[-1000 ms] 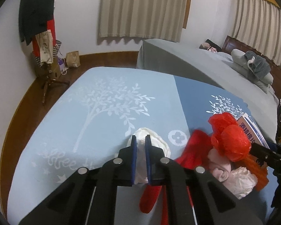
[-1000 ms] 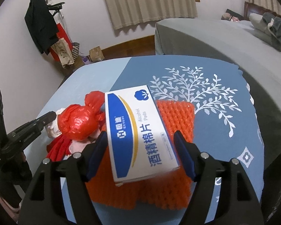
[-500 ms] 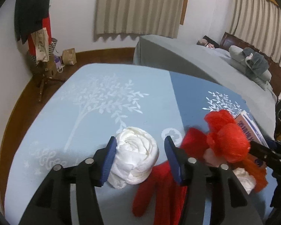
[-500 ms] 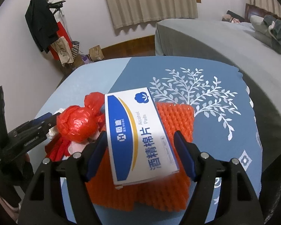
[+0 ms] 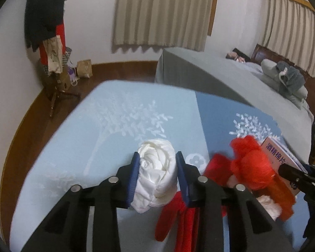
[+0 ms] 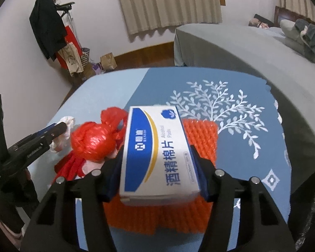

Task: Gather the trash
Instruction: 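Carry both items over the black bin and open both tools to drop them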

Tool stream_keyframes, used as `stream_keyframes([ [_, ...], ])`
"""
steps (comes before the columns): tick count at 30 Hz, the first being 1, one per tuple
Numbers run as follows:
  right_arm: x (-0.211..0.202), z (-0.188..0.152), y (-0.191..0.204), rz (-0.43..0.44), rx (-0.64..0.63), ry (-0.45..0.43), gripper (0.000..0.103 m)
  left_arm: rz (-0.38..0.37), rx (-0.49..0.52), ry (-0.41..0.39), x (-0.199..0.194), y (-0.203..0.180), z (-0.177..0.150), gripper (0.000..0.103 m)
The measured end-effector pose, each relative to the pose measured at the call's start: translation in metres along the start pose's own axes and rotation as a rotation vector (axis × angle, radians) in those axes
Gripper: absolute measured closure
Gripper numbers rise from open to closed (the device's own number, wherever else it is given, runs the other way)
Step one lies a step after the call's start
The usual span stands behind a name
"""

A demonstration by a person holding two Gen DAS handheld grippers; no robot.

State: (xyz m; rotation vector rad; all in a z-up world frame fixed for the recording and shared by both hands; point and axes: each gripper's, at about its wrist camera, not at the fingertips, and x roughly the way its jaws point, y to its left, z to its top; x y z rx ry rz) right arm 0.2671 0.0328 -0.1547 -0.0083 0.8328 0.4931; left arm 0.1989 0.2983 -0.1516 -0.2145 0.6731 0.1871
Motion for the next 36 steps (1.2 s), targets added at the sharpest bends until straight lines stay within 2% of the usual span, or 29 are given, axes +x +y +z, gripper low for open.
stream_keyframes([
  [8, -0.029, -0.005, -0.007, 0.019, 0.018, -0.036, 0.048, -0.030, -0.005, -0.051, -0.039, -0.013, 0.005, 0.069],
  [13, -0.040, -0.016, -0.012, 0.004, 0.016, -0.039, 0.048, -0.066, 0.026, -0.057, -0.058, -0.037, -0.001, 0.069],
  [24, -0.097, -0.029, -0.033, 0.001, 0.046, -0.120, 0.048, -0.136, 0.078, -0.070, -0.085, -0.093, -0.007, 0.069],
  [29, -0.133, -0.037, -0.048, -0.024, 0.051, -0.168, 0.048, -0.168, 0.096, -0.081, -0.097, -0.118, -0.011, 0.069],
  [36, -0.191, -0.055, -0.086, -0.102, 0.097, -0.235, 0.048, -0.261, 0.158, -0.089, -0.111, -0.181, -0.019, 0.069],
])
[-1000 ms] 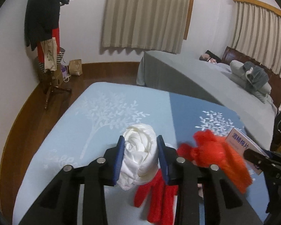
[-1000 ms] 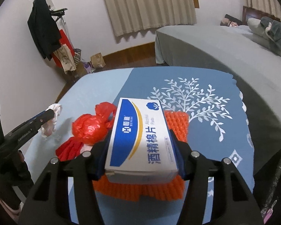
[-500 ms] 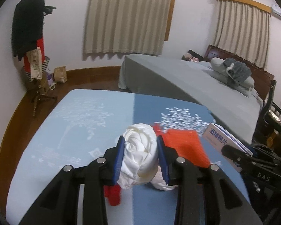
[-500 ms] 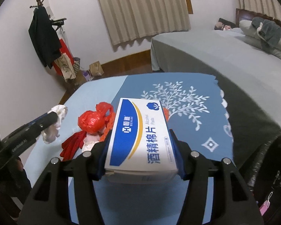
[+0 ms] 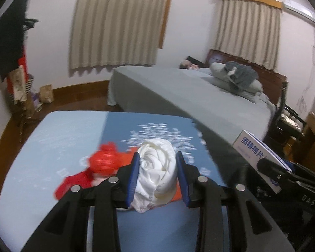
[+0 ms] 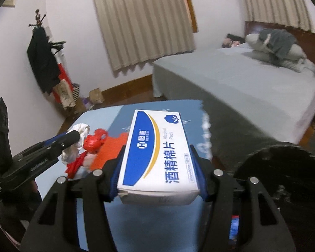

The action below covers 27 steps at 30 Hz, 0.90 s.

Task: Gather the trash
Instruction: 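Carry both items over the black bin and open both tools to drop them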

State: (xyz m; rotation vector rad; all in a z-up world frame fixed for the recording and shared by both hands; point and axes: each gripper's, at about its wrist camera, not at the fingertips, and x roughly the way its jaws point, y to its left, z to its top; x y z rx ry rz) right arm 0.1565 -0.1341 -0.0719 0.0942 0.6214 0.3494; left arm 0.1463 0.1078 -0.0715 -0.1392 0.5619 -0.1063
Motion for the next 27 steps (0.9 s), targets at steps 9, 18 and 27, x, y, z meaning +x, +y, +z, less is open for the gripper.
stream_keyframes([
  [9, -0.062, -0.016, -0.089, -0.161, 0.112, -0.069, 0.048, -0.167, 0.095, 0.005, 0.009, -0.098, 0.001, 0.069],
  [18, -0.104, -0.055, -0.154, -0.287, 0.181, -0.076, 0.048, -0.306, 0.203, 0.025, 0.017, -0.192, -0.008, 0.068],
  [27, -0.127, -0.074, -0.196, -0.352, 0.219, -0.083, 0.048, -0.386, 0.253, 0.057, 0.024, -0.244, -0.024, 0.068],
])
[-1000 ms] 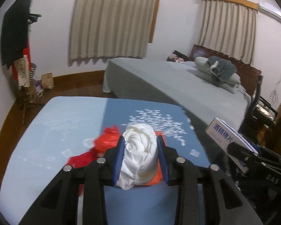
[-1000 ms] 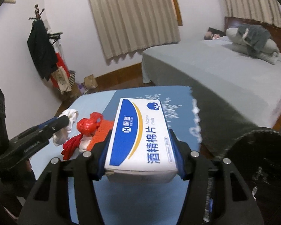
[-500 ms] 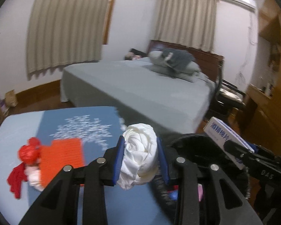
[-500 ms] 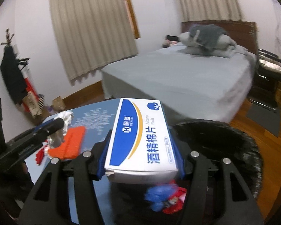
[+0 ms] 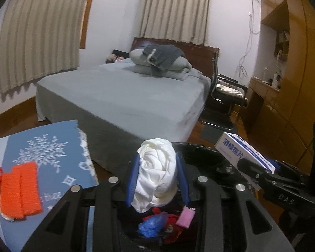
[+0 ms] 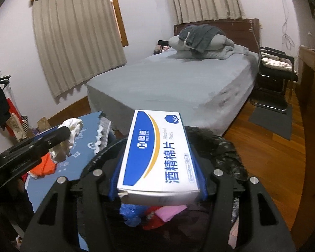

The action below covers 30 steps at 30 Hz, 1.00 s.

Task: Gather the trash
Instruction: 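Carry both items over the black bin and open both tools to drop them, then move the left tool back to the table and grasp the red plastic bag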

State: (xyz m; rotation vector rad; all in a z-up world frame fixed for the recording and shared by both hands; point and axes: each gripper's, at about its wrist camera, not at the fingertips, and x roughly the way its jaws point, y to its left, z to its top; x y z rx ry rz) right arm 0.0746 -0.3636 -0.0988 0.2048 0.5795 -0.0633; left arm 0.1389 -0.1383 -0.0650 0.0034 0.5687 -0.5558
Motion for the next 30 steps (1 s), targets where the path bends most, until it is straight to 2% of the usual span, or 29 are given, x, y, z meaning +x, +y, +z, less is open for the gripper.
stream_keyframes([
  [9, 0.007, -0.007, -0.011, -0.030, 0.019, 0.017, 0.048, -0.046, 0.001, 0.026, 0.010, -0.011, 0.002, 0.066],
  [10, 0.009, -0.008, -0.013, -0.029, 0.017, 0.020, 0.048, -0.053, -0.002, 0.032, 0.011, -0.011, 0.003, 0.062],
  [12, 0.011, -0.009, -0.013, -0.040, 0.008, 0.027, 0.046, -0.067, -0.012, 0.046, 0.011, -0.010, 0.002, 0.045],
  [13, 0.010, -0.007, -0.013, -0.050, 0.007, 0.026, 0.035, -0.063, -0.017, 0.044, 0.010, -0.008, 0.002, 0.032],
  [14, 0.010, -0.008, -0.014, -0.070, 0.009, 0.022, 0.024, -0.061, -0.021, 0.035, 0.008, -0.007, 0.002, 0.025],
  [16, 0.007, -0.009, -0.015, -0.094, 0.012, 0.005, 0.020, -0.065, -0.026, 0.022, 0.002, -0.003, 0.002, 0.024],
  [22, 0.002, -0.007, -0.015, -0.099, 0.007, -0.015, 0.007, 0.010, -0.029, -0.016, -0.020, 0.016, 0.004, 0.011],
  [30, 0.005, 0.002, 0.021, -0.052, -0.018, -0.022, 0.006, 0.169, -0.063, -0.082, -0.058, 0.071, 0.002, 0.007],
])
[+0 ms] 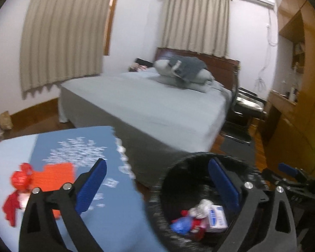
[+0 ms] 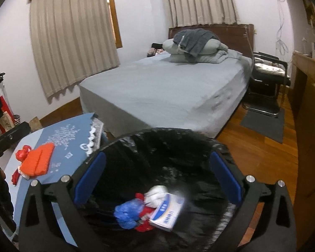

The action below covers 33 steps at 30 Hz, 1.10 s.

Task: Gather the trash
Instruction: 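Move the left tool back to the table and grasp the red plastic bag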

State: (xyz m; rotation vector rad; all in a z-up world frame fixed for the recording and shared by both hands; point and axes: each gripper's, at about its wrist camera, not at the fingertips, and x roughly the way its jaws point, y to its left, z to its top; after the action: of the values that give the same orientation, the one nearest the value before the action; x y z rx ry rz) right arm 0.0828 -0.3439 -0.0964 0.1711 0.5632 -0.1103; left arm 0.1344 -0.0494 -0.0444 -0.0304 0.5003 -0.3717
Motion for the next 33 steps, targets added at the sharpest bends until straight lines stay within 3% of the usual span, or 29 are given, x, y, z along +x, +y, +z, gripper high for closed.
stream_keyframes([
  [10, 0.029, 0.013, 0.087, 0.138, -0.046, 0.022, 0.006, 0.234, -0.055, -0.009, -0.031, 0.100, -0.017, 0.007],
  [18, 0.060, 0.015, 0.183, 0.255, -0.132, 0.047, 0.006, 0.390, -0.112, 0.006, -0.046, 0.186, -0.040, 0.007],
  [26, 0.096, 0.008, 0.243, 0.295, -0.165, 0.098, 0.006, 0.421, -0.166, 0.052, -0.027, 0.238, -0.060, 0.015],
  [33, 0.115, 0.001, 0.263, 0.291, -0.193, 0.129, 0.006, 0.377, -0.197, 0.095, 0.003, 0.262, -0.064, 0.022],
])
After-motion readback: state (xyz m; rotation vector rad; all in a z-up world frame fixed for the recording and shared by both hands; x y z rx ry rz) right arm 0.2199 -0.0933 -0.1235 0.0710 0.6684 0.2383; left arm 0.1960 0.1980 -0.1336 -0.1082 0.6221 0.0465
